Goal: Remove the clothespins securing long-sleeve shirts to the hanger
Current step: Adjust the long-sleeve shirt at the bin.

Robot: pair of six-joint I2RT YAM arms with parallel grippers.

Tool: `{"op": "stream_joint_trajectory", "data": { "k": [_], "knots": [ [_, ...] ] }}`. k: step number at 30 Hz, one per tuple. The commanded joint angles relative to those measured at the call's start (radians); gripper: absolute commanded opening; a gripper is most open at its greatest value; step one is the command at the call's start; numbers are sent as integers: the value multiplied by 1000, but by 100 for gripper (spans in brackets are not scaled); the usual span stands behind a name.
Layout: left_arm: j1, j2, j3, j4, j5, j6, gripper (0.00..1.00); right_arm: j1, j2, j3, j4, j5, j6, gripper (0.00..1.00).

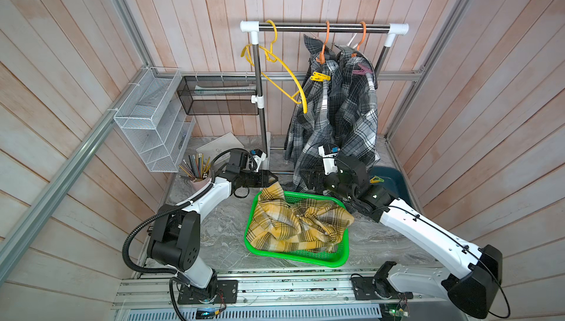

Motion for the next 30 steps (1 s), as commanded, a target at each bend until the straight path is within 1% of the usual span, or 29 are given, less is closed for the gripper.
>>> {"op": "stream_joint_trajectory", "data": {
  "k": [1, 2, 4, 5, 7, 10, 13, 17, 19, 22, 25, 27, 28, 29, 30],
  "knots": [
    [-5, 13, 38, -26, 63, 23, 27, -10, -18, 12, 18, -7, -18, 76],
    [-8, 13, 39, -26, 87, 23, 17, -12, -22, 12, 20, -6, -18, 76],
    [-11, 10, 37, -35, 119, 24, 6, -15, -27, 10, 26, -2, -19, 76],
    [-15, 5, 35, -45, 129, 29, 2, -16, -29, 9, 27, 1, -21, 76],
    [-31, -23, 20, -56, 142, 35, 0, -18, -33, 11, 26, 3, -25, 76],
    [-78, -88, -19, -74, 133, 36, 0, -19, -39, 13, 27, 14, -32, 76],
    [-144, -147, -68, -109, 95, 38, 0, -20, -44, 20, 24, 32, -36, 76],
    [-233, -195, -177, -97, 53, -4, 0, -21, -56, 40, 17, 40, -36, 75],
    [-253, -214, -255, -44, 41, -43, 0, -19, -64, 58, 8, 45, -37, 74],
    [-258, -225, -354, 28, 14, -93, 0, -2, -86, 86, 8, 95, -72, 74],
    [-263, -236, -403, 72, -12, -122, 0, 24, -73, 166, -30, 137, -123, 74],
    [-268, -247, -408, 79, -33, -129, 2, 67, -51, 234, -63, 192, -176, 77],
    [-268, -258, -410, 81, -47, -129, 3, 104, -41, 263, -71, 251, -210, 84],
    [-268, -275, -414, 84, -68, -133, 7, 145, -29, 294, -76, 310, -249, 88],
    [-268, -295, -416, 87, -92, -132, 13, 177, -19, 324, -82, 359, -273, 90]
  ]
}}
